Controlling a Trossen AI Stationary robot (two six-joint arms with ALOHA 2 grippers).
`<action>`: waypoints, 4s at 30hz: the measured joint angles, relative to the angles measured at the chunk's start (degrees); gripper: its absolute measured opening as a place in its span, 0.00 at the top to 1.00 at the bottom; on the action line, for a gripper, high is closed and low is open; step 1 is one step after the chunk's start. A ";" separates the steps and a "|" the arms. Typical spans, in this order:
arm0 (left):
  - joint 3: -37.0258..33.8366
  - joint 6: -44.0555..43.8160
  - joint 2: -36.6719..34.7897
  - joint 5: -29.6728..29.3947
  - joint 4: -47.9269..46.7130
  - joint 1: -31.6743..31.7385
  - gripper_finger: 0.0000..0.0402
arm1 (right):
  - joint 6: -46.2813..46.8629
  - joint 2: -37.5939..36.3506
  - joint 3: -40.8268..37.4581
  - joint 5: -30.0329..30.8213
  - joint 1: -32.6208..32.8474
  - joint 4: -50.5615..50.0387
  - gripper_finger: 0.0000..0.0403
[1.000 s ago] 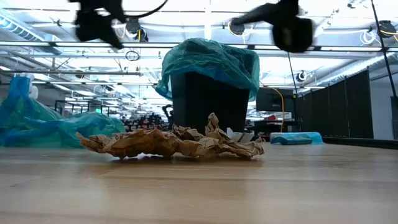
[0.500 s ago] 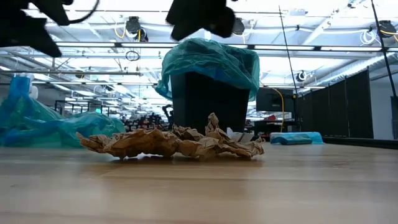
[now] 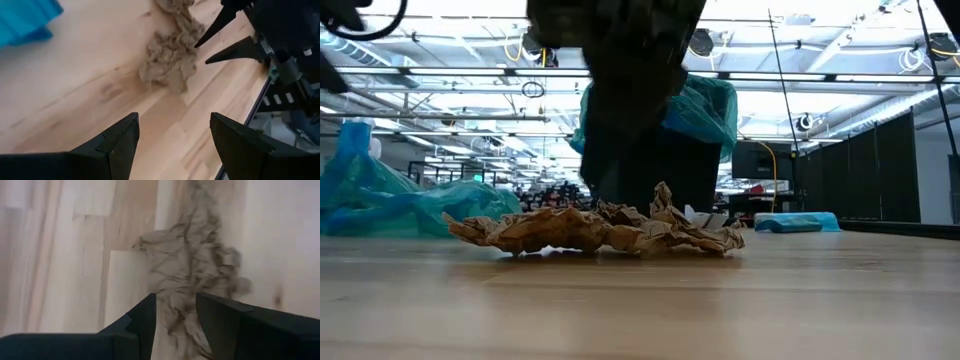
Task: Place trash/remove bag and relplace
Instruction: Put the brown napkin into the blue trash bag inside the black trash bin
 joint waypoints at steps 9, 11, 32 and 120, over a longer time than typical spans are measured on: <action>0.00 -11.20 2.91 0.09 -7.07 -3.22 0.39 | -0.13 4.43 0.00 -2.51 -1.11 6.58 0.68; 0.00 -11.67 2.92 0.09 -7.47 -3.21 0.39 | -0.13 5.11 0.00 -2.50 -1.73 6.57 0.68; 0.00 -7.53 2.64 0.74 -12.91 -0.58 0.39 | 2.69 -5.00 4.58 -4.90 -4.37 -0.38 1.00; 0.15 88.73 -16.14 39.33 -6.24 49.33 0.39 | 42.85 -9.55 -17.88 -4.35 -1.43 10.60 0.65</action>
